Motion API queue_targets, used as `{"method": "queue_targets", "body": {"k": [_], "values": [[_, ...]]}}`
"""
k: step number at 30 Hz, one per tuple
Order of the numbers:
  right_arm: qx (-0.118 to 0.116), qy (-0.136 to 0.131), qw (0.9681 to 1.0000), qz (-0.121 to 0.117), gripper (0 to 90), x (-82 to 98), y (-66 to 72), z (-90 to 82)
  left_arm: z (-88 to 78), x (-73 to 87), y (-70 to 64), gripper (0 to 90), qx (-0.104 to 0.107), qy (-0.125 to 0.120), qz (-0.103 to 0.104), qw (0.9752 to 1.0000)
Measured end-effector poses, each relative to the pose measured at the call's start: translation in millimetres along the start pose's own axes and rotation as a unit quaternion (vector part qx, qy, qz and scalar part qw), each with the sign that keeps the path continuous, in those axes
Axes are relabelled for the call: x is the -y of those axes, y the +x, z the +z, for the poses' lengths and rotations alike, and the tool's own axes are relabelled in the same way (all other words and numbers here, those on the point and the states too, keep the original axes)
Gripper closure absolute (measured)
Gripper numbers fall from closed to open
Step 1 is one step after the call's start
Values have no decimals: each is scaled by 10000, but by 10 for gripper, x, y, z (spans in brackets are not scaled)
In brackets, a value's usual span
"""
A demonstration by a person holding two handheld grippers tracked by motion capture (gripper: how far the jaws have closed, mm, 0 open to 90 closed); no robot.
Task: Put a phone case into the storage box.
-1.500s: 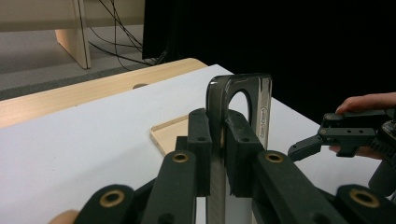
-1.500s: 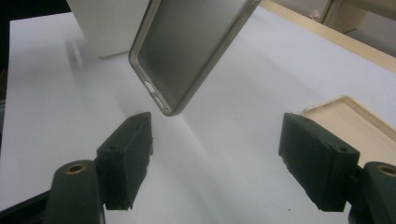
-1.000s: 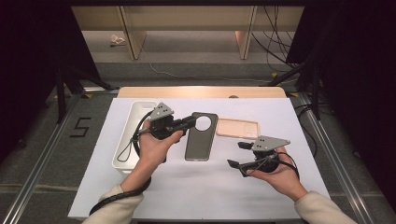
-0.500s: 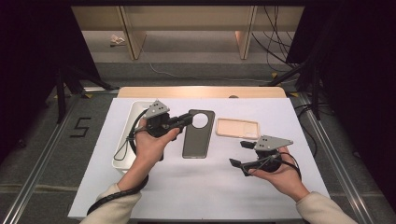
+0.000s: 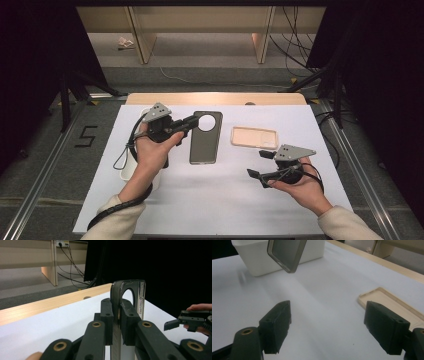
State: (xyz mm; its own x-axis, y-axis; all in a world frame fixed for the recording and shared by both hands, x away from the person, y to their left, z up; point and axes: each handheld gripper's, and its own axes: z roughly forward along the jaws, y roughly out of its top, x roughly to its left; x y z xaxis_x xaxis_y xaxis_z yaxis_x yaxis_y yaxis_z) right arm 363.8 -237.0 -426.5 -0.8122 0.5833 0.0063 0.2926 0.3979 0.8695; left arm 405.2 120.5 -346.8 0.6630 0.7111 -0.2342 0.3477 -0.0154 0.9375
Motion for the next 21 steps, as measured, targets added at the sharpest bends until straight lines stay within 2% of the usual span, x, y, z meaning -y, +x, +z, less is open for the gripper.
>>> {"method": "queue_targets", "body": {"k": [13, 21], "values": [[27, -4, 10000, 15, 230, 5, -6, 1, -118, -86, 108, 819, -97, -140, 7, 9999], [25, -2, 10000, 39, 230, 8, -10, 3, -151, -104, 150, 819, -154, -112, 86, 9998]]}}
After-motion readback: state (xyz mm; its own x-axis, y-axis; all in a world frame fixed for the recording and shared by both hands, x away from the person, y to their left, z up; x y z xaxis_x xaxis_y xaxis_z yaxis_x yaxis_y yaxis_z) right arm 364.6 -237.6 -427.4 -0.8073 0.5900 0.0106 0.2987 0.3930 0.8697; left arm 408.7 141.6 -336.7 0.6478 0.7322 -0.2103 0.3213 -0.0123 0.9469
